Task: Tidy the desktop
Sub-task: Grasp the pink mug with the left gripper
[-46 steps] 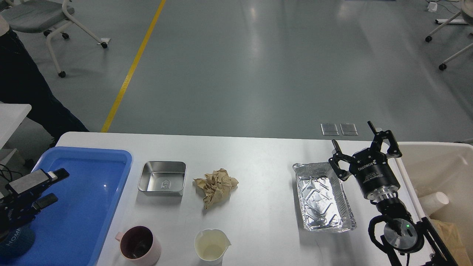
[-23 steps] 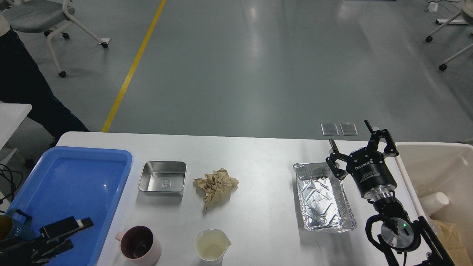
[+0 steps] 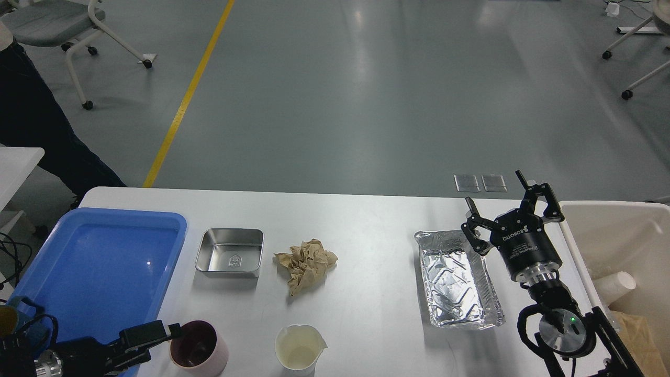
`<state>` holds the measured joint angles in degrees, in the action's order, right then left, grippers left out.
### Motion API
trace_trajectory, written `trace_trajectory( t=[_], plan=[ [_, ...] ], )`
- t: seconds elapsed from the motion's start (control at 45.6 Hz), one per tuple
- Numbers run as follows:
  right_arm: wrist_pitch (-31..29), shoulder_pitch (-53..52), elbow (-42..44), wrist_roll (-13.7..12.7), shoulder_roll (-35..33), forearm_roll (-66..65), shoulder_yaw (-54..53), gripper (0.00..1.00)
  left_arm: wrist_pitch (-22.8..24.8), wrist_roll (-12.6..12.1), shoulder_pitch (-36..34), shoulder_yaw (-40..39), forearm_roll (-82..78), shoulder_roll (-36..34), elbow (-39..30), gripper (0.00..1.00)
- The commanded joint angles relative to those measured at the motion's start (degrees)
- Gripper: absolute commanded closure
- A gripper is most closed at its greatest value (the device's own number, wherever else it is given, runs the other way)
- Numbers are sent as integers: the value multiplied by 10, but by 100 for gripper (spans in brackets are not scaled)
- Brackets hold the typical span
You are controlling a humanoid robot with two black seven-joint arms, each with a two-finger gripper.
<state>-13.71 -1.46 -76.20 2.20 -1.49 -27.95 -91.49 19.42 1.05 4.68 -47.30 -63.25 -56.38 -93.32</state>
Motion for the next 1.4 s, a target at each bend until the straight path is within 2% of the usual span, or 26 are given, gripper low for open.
trace_trajectory(
  t=[0.0, 0.066, 0.241, 0.724, 0.987, 1.162, 1.382],
  plan=[
    [0, 1, -8, 0, -1, 0, 0, 0, 0, -44, -3, 13, 1, 21, 4, 2],
    [0, 1, -8, 0, 0, -2, 0, 0, 1, -61, -3, 17, 1, 33, 5, 3],
    [0, 3, -8, 0, 0, -3, 0, 0, 1, -67, -3, 19, 1, 44, 7, 9],
    [0, 1, -8, 0, 1, -3, 0, 0, 2, -68, 0, 25, 2, 53, 7, 67],
    [3, 0, -6, 0, 1, -3, 0, 0, 2, -52, -1, 25, 1, 44, 7, 90],
    [4, -1, -6, 0, 1, -7, 0, 0, 2, -51, 1, 26, 1, 43, 7, 97],
    [4, -2, -6, 0, 2, -11, 0, 0, 1, -47, 0, 26, 1, 44, 7, 99]
  ],
)
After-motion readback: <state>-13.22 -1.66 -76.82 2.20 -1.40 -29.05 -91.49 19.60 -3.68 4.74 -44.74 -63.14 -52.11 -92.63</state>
